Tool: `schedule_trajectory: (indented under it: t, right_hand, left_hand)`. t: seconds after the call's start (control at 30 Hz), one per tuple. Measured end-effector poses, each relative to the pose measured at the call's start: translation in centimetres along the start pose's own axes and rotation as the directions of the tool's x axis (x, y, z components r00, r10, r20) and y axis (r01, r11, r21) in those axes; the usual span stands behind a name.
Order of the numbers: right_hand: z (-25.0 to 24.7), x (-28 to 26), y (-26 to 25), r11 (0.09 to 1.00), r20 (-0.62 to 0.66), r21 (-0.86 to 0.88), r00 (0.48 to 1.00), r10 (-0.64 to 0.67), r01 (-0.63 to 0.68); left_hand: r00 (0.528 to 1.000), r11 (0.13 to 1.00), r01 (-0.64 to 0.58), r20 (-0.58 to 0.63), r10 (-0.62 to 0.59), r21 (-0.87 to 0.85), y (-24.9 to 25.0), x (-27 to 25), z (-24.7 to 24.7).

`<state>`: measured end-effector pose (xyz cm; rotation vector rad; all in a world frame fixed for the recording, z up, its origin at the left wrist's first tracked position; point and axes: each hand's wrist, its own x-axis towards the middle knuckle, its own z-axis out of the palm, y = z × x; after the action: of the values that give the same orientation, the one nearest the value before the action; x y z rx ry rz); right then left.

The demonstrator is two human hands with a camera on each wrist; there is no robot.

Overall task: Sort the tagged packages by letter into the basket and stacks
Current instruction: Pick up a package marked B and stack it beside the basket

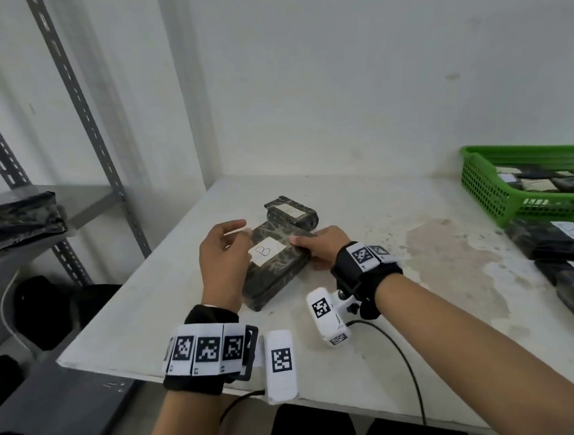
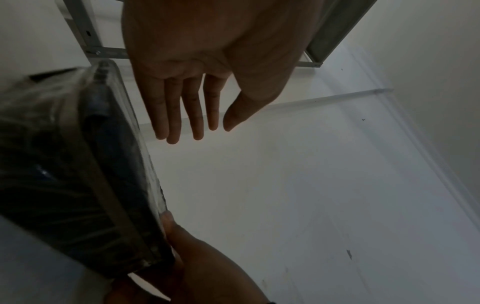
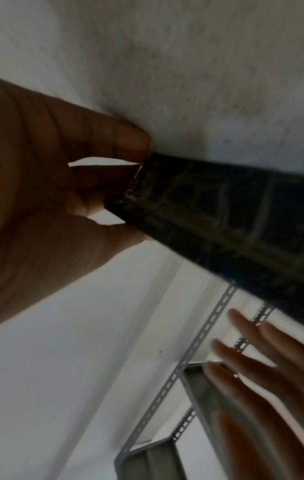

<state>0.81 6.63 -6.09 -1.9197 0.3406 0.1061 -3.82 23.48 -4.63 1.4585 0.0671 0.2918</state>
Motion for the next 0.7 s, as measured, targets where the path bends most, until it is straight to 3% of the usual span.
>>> schedule_trajectory:
  t: [0.17,0.33,0.5,0.6,0.7]
  right_hand:
    - [-1.5,-0.6,0.0,0.986,-0.024,0.161,0.999,0.047,-0.042]
    - [-5.3,-1.9,1.3,0.971,-0.188,0.221,0.981,-0.050,0.092]
    - [-9.2,-2.4,2.6,0.908,-0.340,0.375,0.939,-0.050,0.184]
    - [-10.4,-2.1,3.1,0.869,-0.402,0.448,0.915,-0.015,0.211]
    - [-11.1,-1.5,3.7,0.834,-0.482,0.485,0.876,0.004,0.263]
  left_hand:
    - [1.000,0.998,-0.014,-0.007,0.014,-0.058,-0.2,0.5,-1.1]
    - [0.998,0.989,-0.065,0.019,0.068,-0.134,0.3,1.4,0.4]
    - [0.992,0.989,-0.108,0.055,0.115,-0.104,-0.5,2.5,4.4]
    - [0.990,0.994,0.021,0.143,-0.006,-0.108,-1.3,3.0,7.6]
    - [0.919,0.949,0.278,0.329,-0.219,-0.145,-1.9,3.4,9.7]
